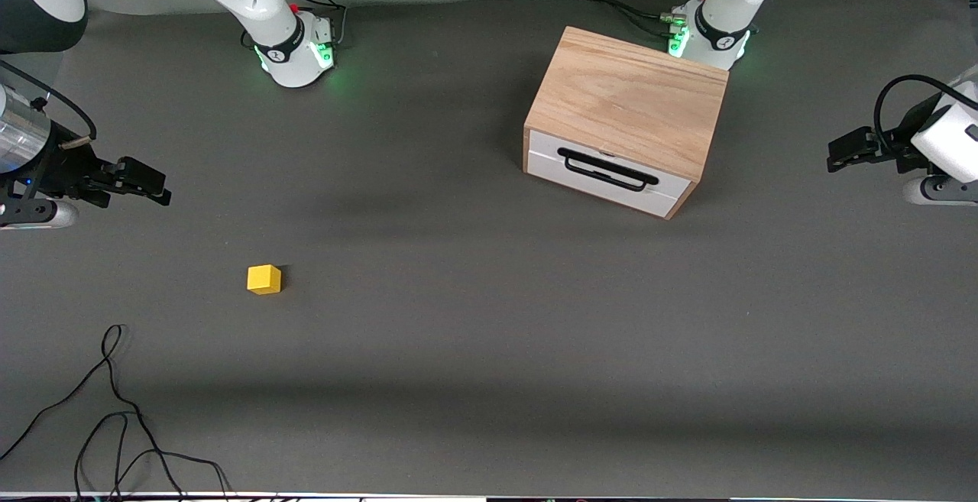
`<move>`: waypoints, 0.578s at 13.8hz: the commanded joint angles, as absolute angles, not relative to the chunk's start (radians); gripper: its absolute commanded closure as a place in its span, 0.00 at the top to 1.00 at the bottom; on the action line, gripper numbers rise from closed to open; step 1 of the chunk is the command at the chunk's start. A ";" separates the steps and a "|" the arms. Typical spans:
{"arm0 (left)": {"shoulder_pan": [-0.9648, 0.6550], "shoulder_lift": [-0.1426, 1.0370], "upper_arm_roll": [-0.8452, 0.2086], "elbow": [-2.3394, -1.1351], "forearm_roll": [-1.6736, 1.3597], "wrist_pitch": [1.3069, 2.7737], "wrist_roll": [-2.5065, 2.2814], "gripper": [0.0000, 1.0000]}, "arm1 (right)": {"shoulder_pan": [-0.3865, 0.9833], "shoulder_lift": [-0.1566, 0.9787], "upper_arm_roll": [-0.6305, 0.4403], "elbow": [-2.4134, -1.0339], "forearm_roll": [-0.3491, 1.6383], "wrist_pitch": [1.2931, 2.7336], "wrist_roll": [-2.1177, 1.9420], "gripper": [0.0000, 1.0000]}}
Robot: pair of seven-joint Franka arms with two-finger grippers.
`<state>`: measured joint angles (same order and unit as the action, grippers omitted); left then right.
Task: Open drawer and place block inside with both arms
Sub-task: 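Move the left gripper to the drawer handle while the right gripper approaches the cube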
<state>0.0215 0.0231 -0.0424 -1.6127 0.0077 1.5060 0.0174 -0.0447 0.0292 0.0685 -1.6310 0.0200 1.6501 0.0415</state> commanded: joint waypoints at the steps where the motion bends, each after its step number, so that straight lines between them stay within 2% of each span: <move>1: 0.020 0.025 -0.041 -1.597 0.021 1.490 0.034 1.00 | -0.041 0.046 0.064 -1.605 0.041 1.641 0.051 1.00; 6: 0.018 0.023 -0.040 -1.608 0.012 1.497 -0.004 1.00 | -0.041 0.084 0.063 -1.615 0.032 1.657 0.046 1.00; 8: -0.004 0.020 -0.051 -1.611 -0.001 1.500 -0.200 1.00 | -0.041 0.091 0.061 -1.647 0.029 1.702 0.037 1.00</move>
<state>0.0203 0.0251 -0.0441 -1.6134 0.0049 1.5060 -0.0511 -0.0448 0.0775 0.0684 -1.6359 0.0199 1.6670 0.0414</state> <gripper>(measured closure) 0.000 0.000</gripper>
